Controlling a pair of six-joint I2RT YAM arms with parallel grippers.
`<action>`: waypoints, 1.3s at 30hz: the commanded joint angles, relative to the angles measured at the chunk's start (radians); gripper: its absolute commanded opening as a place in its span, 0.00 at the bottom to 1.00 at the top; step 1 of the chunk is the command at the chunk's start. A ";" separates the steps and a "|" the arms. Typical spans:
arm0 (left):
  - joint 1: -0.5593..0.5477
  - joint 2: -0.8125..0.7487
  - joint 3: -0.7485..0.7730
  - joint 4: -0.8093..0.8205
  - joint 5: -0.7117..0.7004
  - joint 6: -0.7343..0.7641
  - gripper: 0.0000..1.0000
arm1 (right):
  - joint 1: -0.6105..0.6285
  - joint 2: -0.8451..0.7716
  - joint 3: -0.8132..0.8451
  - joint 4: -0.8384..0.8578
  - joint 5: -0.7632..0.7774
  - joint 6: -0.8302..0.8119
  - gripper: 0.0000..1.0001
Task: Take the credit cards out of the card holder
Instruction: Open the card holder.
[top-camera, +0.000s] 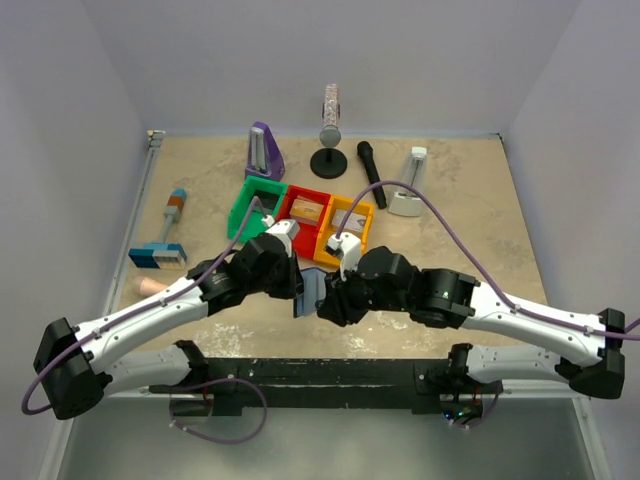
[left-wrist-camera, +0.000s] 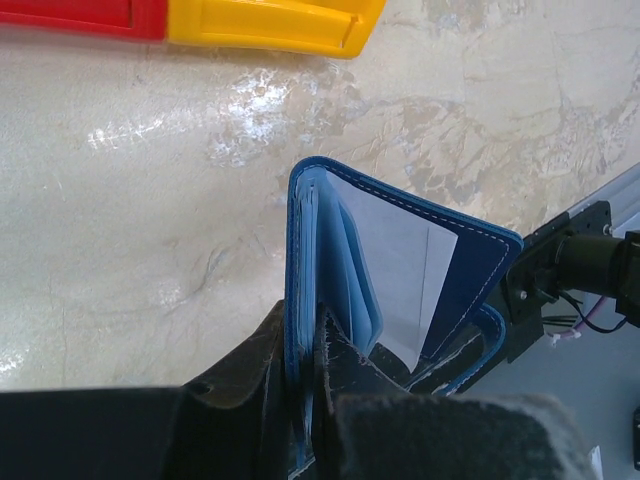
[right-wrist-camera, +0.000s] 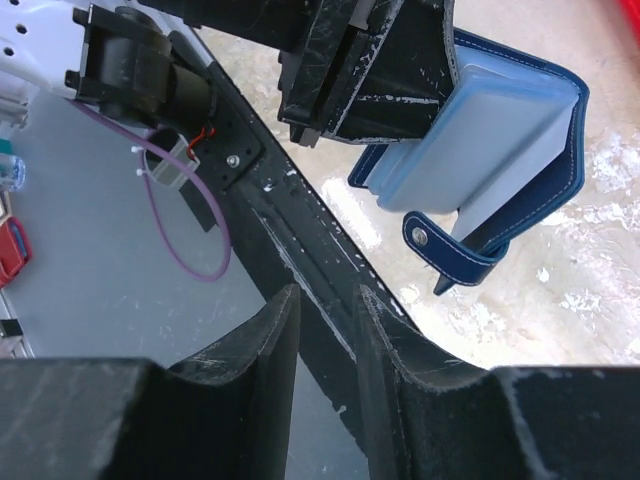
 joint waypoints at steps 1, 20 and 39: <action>0.001 -0.009 0.037 0.010 0.024 -0.034 0.00 | -0.001 0.019 0.018 0.107 -0.022 0.006 0.31; -0.089 0.257 0.456 -0.654 -0.519 -0.098 0.00 | -0.001 -0.045 -0.109 0.132 0.111 0.078 0.49; -0.089 0.257 0.292 -0.281 -0.074 -0.120 0.00 | -0.024 -0.025 -0.212 0.283 0.034 0.093 0.29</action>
